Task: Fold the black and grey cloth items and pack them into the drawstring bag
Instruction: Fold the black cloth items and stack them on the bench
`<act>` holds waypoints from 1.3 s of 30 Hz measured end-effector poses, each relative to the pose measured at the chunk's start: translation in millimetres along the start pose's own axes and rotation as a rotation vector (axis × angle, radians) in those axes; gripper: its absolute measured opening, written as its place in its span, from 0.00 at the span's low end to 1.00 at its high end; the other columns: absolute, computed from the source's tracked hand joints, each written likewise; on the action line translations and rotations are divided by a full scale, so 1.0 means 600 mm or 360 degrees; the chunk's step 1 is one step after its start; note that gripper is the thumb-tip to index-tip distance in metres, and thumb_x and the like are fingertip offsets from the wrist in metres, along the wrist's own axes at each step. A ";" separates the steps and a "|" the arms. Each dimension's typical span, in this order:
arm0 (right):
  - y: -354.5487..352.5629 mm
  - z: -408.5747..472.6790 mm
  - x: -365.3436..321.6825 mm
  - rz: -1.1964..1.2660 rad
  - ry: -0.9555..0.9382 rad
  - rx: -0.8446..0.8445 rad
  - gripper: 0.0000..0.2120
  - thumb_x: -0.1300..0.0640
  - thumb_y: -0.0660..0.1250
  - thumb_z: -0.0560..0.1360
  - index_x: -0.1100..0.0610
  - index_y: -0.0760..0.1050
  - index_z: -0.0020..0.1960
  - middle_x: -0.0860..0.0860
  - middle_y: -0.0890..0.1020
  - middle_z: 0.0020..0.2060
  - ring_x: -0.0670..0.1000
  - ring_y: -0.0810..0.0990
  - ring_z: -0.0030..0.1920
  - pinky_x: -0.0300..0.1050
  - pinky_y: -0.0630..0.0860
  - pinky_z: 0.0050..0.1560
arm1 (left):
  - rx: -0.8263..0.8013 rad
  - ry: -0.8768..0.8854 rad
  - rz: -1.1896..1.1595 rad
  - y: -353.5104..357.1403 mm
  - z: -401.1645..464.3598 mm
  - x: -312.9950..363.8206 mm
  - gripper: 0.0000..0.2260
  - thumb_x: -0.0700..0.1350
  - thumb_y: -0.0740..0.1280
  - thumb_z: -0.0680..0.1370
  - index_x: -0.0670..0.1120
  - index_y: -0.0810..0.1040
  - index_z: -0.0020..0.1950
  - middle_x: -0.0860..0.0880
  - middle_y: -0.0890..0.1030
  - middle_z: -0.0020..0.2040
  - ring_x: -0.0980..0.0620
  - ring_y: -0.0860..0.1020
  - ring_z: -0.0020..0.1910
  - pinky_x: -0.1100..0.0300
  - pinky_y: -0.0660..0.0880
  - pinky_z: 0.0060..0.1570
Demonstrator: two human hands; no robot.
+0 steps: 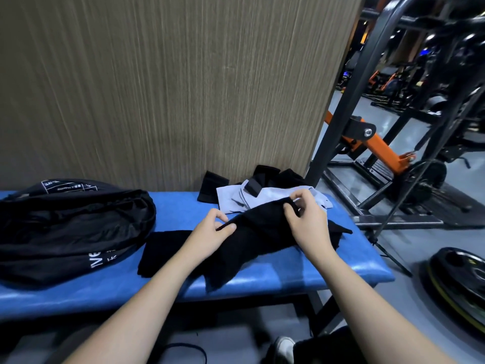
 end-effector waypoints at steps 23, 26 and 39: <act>0.015 -0.045 0.170 0.0251 0.0697 -0.0486 0.14 0.64 0.67 0.74 0.49 0.76 0.56 0.52 0.82 0.49 0.49 0.80 0.39 0.41 0.77 0.36 | -0.0152 -0.0077 -0.0030 0.004 -0.015 -0.023 0.07 0.42 0.70 0.78 0.48 0.72 0.50 0.50 0.76 0.45 0.54 0.72 0.39 0.63 0.69 0.41; 0.010 -0.044 0.165 0.0123 0.0600 -0.0509 0.17 0.68 0.66 0.72 0.49 0.77 0.53 0.51 0.81 0.49 0.48 0.79 0.37 0.36 0.74 0.30 | -0.0275 -0.0065 0.0103 0.018 -0.017 -0.031 0.05 0.42 0.72 0.76 0.48 0.77 0.46 0.49 0.73 0.40 0.54 0.70 0.39 0.64 0.67 0.39; 0.001 -0.050 0.139 -0.0425 0.0268 -0.0494 0.15 0.65 0.66 0.73 0.50 0.79 0.54 0.48 0.77 0.56 0.50 0.76 0.54 0.44 0.73 0.54 | -0.0182 -0.0061 0.0217 0.028 -0.025 -0.030 0.18 0.41 0.73 0.72 0.60 0.77 0.57 0.54 0.81 0.51 0.56 0.79 0.37 0.55 0.79 0.47</act>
Point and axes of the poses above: each hand's wrist, its own z-axis towards the middle knuckle, its own y-axis out of the palm, x = y × z, the point moved 8 cm from there along z, towards the middle knuckle
